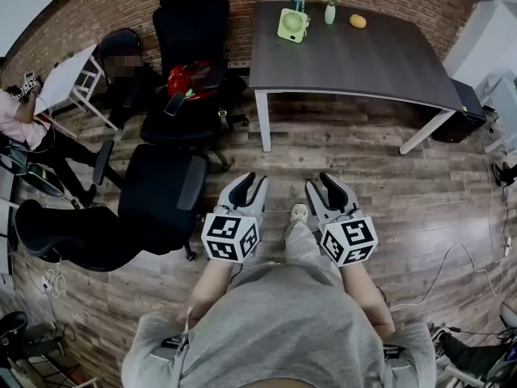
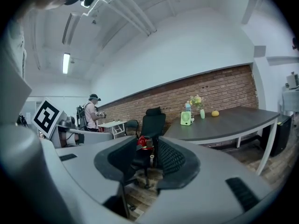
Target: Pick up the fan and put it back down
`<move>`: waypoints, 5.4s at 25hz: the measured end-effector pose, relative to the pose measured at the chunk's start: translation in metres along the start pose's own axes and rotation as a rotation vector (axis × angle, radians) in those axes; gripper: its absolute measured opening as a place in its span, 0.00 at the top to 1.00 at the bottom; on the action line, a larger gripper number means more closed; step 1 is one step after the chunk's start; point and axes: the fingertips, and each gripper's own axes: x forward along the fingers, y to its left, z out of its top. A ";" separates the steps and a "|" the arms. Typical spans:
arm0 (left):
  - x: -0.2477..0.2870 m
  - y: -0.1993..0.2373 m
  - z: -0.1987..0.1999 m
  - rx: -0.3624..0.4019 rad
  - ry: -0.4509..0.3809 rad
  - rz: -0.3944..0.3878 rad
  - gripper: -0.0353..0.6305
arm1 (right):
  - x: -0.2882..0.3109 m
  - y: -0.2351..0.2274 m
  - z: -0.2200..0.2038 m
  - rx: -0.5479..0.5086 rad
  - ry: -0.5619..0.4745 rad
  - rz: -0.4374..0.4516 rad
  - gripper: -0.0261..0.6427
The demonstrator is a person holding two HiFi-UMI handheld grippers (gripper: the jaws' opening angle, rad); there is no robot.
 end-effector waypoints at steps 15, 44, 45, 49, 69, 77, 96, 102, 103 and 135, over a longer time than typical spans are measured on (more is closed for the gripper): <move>0.120 0.032 0.046 -0.027 -0.014 0.037 0.77 | 0.102 -0.088 0.034 0.014 0.029 0.052 0.68; 0.292 0.076 0.112 -0.045 -0.068 0.115 0.77 | 0.242 -0.219 0.093 -0.020 0.022 0.143 0.67; 0.295 0.077 0.113 -0.045 -0.068 0.117 0.77 | 0.244 -0.221 0.093 -0.020 0.022 0.145 0.67; 0.307 0.079 0.115 -0.045 -0.065 0.122 0.77 | 0.252 -0.230 0.095 -0.016 0.027 0.151 0.67; 0.345 0.098 0.111 -0.061 -0.033 0.133 0.77 | 0.288 -0.256 0.093 0.012 0.045 0.146 0.67; 0.387 0.128 0.125 -0.065 -0.030 0.127 0.77 | 0.335 -0.282 0.101 0.014 0.053 0.133 0.67; 0.500 0.224 0.171 -0.083 -0.002 0.120 0.77 | 0.492 -0.344 0.135 -0.003 0.084 0.131 0.66; 0.530 0.246 0.179 -0.086 0.019 0.107 0.77 | 0.534 -0.363 0.139 -0.009 0.101 0.124 0.65; 0.535 0.249 0.180 -0.087 0.021 0.106 0.77 | 0.540 -0.366 0.139 -0.011 0.104 0.124 0.65; 0.624 0.306 0.171 -0.114 0.112 0.049 0.77 | 0.686 -0.462 0.071 0.018 0.268 0.086 0.55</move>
